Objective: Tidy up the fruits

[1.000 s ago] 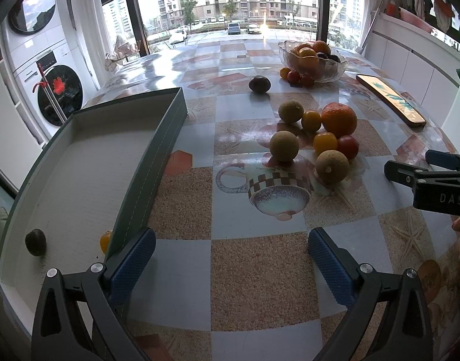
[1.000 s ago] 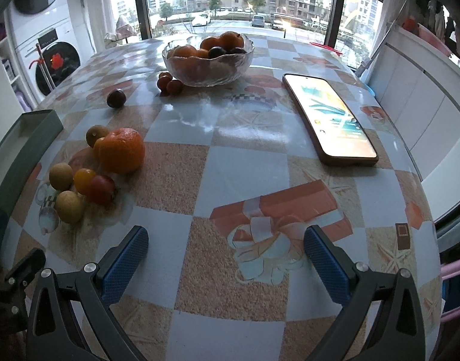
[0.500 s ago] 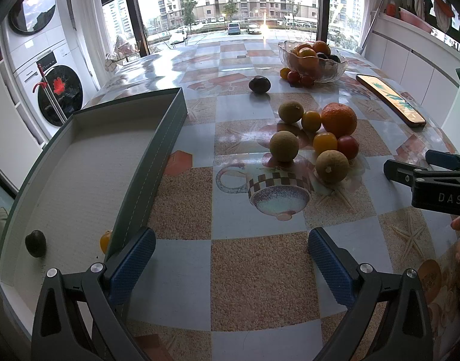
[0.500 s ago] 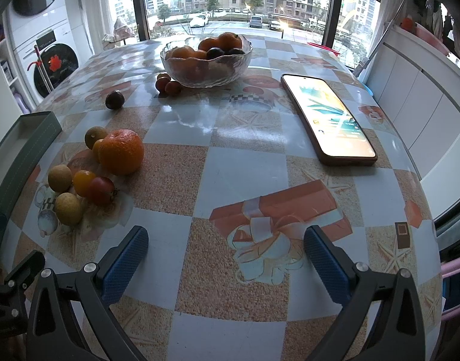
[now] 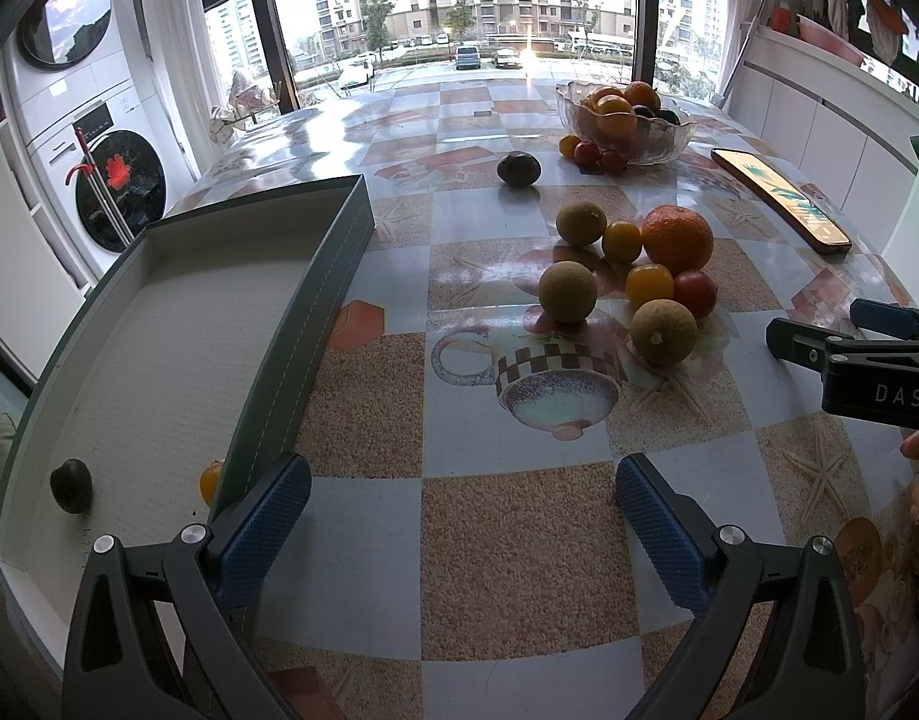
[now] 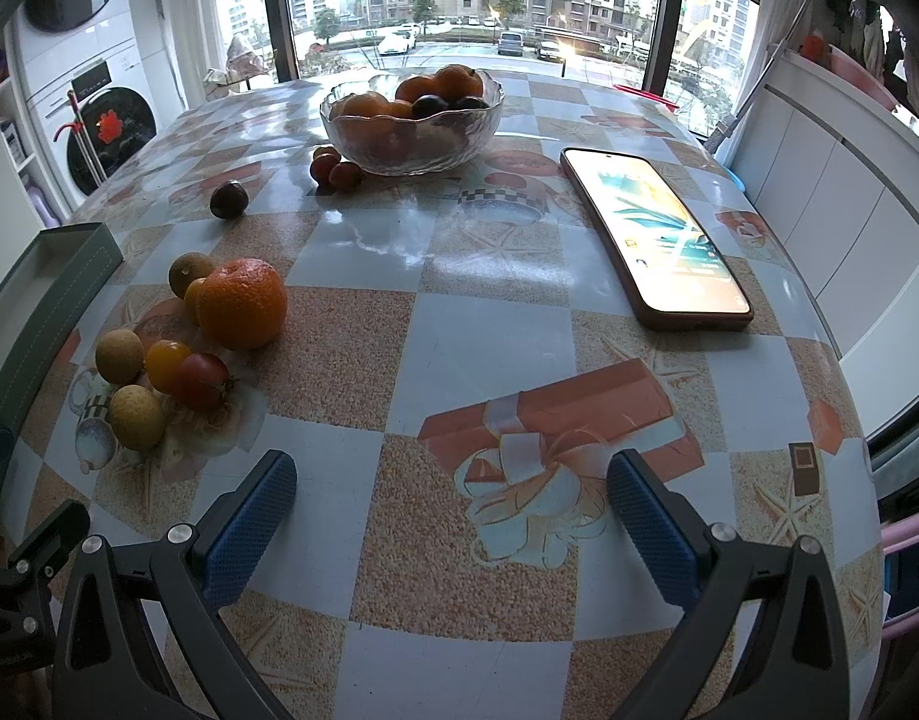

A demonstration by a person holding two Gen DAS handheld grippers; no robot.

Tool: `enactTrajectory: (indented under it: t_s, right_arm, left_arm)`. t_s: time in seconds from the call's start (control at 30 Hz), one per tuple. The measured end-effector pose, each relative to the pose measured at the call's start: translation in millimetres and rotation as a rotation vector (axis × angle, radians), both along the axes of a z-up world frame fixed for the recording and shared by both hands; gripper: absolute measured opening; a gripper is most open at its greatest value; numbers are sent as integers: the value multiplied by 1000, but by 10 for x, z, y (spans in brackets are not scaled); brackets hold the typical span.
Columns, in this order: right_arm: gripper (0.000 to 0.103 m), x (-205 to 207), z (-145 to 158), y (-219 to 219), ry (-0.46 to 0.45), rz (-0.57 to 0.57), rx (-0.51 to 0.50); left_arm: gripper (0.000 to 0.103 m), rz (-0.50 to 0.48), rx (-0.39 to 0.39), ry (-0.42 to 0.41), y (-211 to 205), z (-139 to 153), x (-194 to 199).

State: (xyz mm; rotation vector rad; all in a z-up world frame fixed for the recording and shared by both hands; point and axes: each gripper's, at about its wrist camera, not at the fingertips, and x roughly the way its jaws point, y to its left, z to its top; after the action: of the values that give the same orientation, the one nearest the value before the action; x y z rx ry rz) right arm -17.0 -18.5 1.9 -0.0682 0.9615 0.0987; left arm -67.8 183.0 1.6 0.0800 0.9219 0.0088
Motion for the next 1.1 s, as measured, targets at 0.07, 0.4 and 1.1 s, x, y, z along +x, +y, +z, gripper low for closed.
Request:
enactTrajectory:
  t_s: [0.07, 0.4, 1.1]
  right_arm:
    - [103, 1, 0, 2, 0, 0, 0]
    - [103, 3, -2, 0, 0, 0, 0]
    - [103, -196, 167, -38, 72, 33, 108]
  left_arm:
    - [102, 0, 0, 0, -2, 0, 0]
    - [102, 0, 0, -1, 1, 0, -1]
    - [102, 20, -26, 42, 30, 49, -134]
